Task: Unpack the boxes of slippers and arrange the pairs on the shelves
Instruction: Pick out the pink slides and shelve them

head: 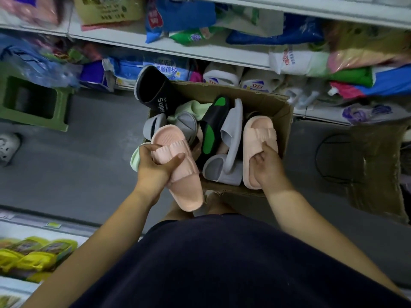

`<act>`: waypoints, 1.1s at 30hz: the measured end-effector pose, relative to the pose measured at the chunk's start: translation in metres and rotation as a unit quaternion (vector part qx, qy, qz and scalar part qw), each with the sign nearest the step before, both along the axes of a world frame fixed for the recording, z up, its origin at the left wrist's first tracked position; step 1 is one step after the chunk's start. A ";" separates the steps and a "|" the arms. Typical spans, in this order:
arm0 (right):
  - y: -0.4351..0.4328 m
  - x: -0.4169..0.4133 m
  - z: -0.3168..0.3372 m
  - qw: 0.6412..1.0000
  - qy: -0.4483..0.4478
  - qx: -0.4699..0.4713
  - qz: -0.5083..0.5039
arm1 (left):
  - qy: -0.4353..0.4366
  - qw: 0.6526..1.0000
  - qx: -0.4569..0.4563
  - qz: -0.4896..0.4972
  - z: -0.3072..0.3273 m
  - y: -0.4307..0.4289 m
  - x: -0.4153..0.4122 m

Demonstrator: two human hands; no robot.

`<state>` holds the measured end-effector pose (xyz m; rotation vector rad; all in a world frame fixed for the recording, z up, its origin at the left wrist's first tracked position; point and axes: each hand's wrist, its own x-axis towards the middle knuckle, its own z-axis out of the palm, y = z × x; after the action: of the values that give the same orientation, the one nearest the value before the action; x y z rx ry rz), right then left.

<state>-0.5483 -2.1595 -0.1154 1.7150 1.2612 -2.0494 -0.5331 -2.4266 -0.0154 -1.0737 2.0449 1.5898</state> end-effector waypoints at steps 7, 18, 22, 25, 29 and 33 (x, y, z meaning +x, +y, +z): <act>-0.053 0.007 0.046 0.989 0.042 0.068 0.124 | 0.031 0.993 -0.008 0.112 0.015 -0.028 0.000; -0.138 -0.100 -0.048 0.630 0.113 0.212 0.739 | 0.052 0.992 -0.100 0.053 -0.036 -0.075 0.012; -0.151 -0.118 -0.097 0.460 0.081 0.307 0.829 | 0.087 0.985 -0.134 0.063 -0.053 -0.081 0.010; -0.163 -0.110 -0.106 0.401 0.005 0.398 0.825 | 0.101 0.984 -0.141 0.049 -0.059 -0.083 0.009; -0.163 -0.099 -0.113 0.407 -0.049 0.433 0.803 | 0.114 0.982 -0.136 0.055 -0.060 -0.078 0.010; -0.159 -0.103 -0.134 0.354 -0.062 0.495 0.791 | 0.118 0.982 -0.135 0.051 -0.061 -0.074 0.014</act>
<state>-0.6511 -2.3188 -0.2493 -0.1122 2.4796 0.1982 -0.5195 -2.5010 -0.0768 -1.1447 2.4568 1.5847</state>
